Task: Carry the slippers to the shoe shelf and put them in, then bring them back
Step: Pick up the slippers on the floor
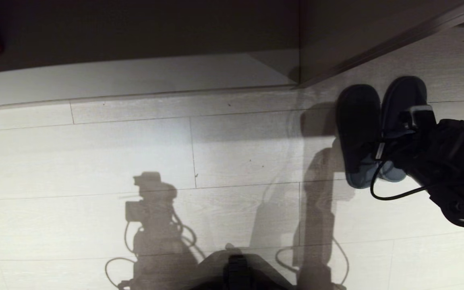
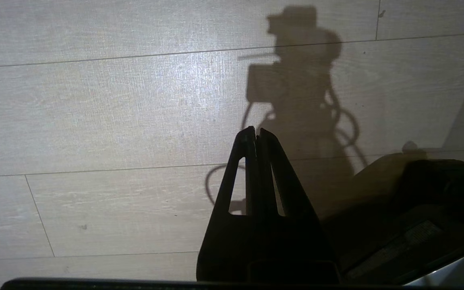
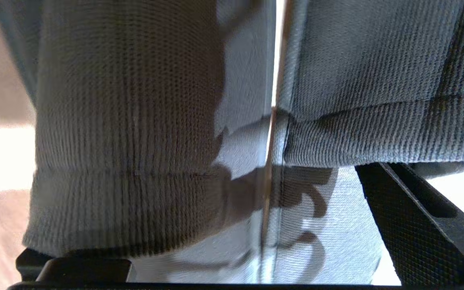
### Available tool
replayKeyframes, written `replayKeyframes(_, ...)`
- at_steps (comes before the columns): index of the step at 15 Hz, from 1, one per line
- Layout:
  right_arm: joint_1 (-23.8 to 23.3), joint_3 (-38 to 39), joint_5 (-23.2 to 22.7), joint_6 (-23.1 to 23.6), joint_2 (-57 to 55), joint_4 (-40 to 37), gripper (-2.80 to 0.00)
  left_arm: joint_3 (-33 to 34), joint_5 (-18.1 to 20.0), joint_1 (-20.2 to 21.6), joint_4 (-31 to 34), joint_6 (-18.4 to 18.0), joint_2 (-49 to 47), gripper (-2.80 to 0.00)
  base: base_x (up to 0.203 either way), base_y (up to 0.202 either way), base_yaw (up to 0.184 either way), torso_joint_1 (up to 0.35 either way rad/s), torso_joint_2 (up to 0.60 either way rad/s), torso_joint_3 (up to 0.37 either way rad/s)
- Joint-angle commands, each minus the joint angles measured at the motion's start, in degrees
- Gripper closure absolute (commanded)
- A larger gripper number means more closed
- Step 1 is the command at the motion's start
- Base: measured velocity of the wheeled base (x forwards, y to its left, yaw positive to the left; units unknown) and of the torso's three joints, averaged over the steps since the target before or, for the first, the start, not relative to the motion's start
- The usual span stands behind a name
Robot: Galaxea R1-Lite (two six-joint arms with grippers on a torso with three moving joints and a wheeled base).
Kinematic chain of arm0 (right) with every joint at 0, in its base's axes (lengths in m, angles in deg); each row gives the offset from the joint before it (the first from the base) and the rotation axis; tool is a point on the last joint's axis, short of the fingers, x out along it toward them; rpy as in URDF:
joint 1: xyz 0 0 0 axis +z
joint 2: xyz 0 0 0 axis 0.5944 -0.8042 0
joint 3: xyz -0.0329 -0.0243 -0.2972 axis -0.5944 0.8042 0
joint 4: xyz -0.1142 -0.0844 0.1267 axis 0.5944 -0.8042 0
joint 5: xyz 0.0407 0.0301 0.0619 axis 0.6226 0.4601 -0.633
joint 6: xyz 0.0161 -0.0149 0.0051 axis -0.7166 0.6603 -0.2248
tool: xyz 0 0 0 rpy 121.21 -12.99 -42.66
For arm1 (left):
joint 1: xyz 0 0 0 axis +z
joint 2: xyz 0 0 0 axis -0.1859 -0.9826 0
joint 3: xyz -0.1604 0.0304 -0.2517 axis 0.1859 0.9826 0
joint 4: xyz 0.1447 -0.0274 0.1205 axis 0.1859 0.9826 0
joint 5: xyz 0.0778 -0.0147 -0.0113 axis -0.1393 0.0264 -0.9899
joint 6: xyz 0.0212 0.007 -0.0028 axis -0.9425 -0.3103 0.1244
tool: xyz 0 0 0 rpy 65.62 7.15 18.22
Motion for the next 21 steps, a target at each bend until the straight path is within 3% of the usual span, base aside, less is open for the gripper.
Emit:
replayKeyframes(1, -0.04, -0.60, -0.99, -0.03, 0.58, 0.84, -2.80, 0.44, -0.05, 0.06, 0.00, -0.09, 0.04, 0.00, 0.000, 0.000, 0.000, 0.000, 0.00, 0.000)
replayKeyframes(4, 0.03, -1.39, -2.09, 0.09, -0.28, 1.08, -2.80, 0.44, -0.05, 0.10, 0.04, -0.18, 0.04, 0.00, 0.000, 0.000, 0.000, 0.000, 0.00, 0.000)
replayKeyframes(5, -0.03, -1.91, -2.07, 0.22, -1.15, 2.08, 0.00, 0.44, -0.05, 0.01, 0.04, -0.18, 0.04, 0.00, 0.000, 0.000, 0.000, 0.000, 0.00, 0.000)
replayKeyframes(8, -0.13, -1.62, -2.63, 1.27, -3.79, 7.71, 0.00, 0.44, -0.05, 0.05, 0.04, -0.27, 0.04, 0.00, 0.000, 0.000, 0.000, 0.000, 0.00, 0.000)
replayKeyframes(15, -0.92, -0.28, -3.85, 2.41, -3.18, 9.52, 0.00, 0.44, -0.05, 0.09, 0.04, -0.18, 0.04, 0.00, 0.000, 0.000, 0.000, 0.000, 0.00, 0.000)
replayKeyframes(21, -0.82, 4.62, -7.00, 2.21, 9.47, 4.37, 0.00, 0.44, -0.05, 0.09, 0.04, -0.09, 0.04, 0.00, 0.000, 0.000, 0.000, 0.000, 0.00, 0.000)
